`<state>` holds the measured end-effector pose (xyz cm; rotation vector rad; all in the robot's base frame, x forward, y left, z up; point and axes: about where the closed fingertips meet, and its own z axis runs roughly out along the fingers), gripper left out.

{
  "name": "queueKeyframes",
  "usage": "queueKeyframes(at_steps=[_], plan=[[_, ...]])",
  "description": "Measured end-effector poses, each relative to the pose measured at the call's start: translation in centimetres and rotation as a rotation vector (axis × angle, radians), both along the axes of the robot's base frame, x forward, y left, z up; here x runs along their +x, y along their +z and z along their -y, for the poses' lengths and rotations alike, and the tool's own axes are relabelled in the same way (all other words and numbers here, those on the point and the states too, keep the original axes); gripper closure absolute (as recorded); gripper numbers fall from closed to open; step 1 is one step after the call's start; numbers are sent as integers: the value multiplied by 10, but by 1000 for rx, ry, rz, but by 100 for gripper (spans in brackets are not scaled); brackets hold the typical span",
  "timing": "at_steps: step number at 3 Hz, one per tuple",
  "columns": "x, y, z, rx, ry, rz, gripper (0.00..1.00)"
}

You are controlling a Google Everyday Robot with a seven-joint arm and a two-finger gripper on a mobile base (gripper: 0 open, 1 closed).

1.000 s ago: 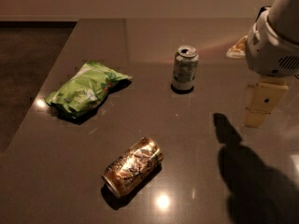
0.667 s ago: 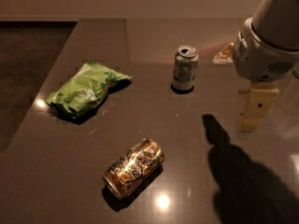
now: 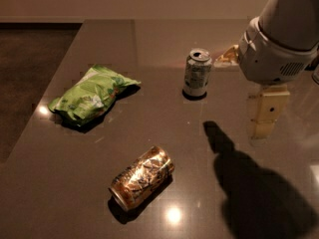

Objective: Move orange can near 7up can

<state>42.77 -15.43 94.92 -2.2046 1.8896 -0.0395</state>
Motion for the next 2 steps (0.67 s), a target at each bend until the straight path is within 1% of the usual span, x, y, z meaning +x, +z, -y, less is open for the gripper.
queueKeyframes(at_steps=[1, 2], plan=[[0, -3, -5, -13, 20, 4, 0], [-12, -21, -27, 5, 88, -25, 0]])
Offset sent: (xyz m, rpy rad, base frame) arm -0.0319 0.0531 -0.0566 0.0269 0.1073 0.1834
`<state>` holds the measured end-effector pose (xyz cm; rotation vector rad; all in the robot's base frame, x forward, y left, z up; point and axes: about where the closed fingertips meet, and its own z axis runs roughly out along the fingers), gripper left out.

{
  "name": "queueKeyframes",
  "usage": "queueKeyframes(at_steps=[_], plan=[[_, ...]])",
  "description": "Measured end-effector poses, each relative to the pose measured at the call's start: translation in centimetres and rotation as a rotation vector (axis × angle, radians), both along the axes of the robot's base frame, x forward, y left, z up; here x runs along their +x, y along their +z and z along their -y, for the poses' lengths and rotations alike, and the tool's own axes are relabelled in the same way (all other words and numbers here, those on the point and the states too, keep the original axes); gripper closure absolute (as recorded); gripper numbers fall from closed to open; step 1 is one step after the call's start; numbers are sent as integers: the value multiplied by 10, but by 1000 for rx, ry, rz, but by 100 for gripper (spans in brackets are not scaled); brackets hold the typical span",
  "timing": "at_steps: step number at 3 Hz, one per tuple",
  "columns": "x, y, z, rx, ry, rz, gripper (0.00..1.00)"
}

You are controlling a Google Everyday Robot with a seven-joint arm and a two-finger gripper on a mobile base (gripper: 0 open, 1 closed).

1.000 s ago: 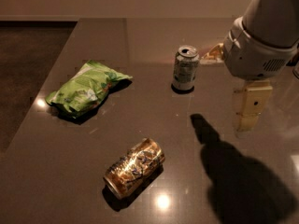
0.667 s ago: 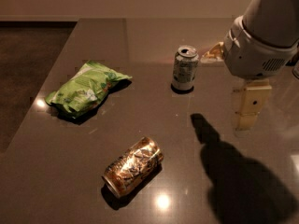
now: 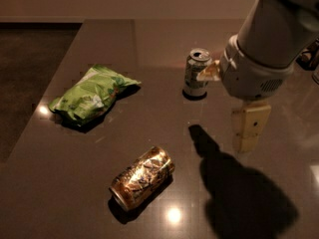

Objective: Move orange can near 7up can

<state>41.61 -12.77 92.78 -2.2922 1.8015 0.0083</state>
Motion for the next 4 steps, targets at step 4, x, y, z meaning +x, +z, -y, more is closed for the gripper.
queueKeyframes(at_steps=[4], plan=[[-51, -76, -103, 32, 259, -145, 0]])
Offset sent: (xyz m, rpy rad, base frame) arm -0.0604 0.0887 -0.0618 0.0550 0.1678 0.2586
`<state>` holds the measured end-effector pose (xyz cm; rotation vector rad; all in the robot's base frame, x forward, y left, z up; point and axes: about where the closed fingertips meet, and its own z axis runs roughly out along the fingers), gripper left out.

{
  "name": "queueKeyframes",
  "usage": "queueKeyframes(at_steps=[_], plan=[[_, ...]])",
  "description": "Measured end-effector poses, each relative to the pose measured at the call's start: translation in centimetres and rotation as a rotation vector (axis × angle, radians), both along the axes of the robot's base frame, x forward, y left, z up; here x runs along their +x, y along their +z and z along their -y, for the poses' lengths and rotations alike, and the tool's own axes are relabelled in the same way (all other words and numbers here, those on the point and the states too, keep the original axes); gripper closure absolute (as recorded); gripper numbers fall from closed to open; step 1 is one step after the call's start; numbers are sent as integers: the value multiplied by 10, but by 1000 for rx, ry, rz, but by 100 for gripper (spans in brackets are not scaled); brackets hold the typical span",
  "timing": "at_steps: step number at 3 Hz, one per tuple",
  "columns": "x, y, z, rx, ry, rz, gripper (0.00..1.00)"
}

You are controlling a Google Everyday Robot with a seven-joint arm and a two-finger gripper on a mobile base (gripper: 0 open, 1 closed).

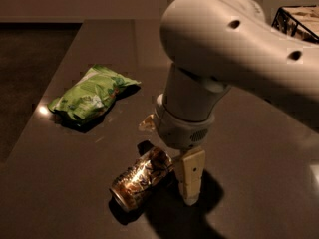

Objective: Move orange can near 7up can

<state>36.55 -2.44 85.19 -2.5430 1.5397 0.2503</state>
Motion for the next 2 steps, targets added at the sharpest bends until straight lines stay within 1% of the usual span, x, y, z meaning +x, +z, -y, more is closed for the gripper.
queueKeyframes(at_steps=[1, 2], plan=[[-3, -12, -15, -9, 32, -8, 13], [-6, -14, -20, -18, 45, -9, 37]])
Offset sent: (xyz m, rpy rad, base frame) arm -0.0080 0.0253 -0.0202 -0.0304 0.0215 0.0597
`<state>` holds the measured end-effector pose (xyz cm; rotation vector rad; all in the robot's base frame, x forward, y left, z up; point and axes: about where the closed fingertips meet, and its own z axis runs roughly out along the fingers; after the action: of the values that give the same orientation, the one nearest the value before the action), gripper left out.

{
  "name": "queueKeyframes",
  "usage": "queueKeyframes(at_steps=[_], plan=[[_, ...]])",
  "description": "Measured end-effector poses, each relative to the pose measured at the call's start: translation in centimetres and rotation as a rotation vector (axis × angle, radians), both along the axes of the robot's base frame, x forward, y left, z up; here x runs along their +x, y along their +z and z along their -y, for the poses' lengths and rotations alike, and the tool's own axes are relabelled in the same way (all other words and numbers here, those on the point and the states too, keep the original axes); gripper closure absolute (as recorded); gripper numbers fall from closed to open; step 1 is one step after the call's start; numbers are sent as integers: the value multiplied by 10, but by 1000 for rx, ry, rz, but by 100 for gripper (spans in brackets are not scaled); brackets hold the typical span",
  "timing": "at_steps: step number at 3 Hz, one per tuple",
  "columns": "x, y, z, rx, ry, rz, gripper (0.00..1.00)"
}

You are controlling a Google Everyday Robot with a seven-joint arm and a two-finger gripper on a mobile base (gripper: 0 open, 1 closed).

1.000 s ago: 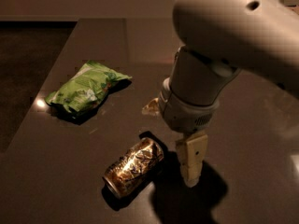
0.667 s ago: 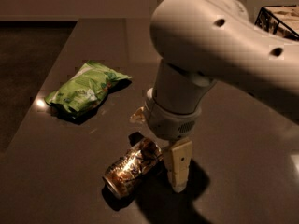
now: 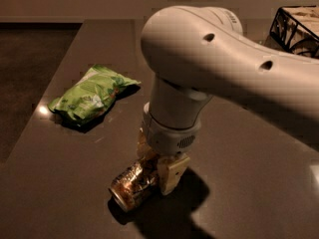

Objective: Move orange can near 7up can

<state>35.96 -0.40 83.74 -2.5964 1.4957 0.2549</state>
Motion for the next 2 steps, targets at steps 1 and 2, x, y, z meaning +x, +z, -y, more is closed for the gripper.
queueKeyframes(at_steps=[1, 2], plan=[[0, 5, 2, -5, -4, 9, 60], [5, 16, 15, -7, -38, 23, 83]])
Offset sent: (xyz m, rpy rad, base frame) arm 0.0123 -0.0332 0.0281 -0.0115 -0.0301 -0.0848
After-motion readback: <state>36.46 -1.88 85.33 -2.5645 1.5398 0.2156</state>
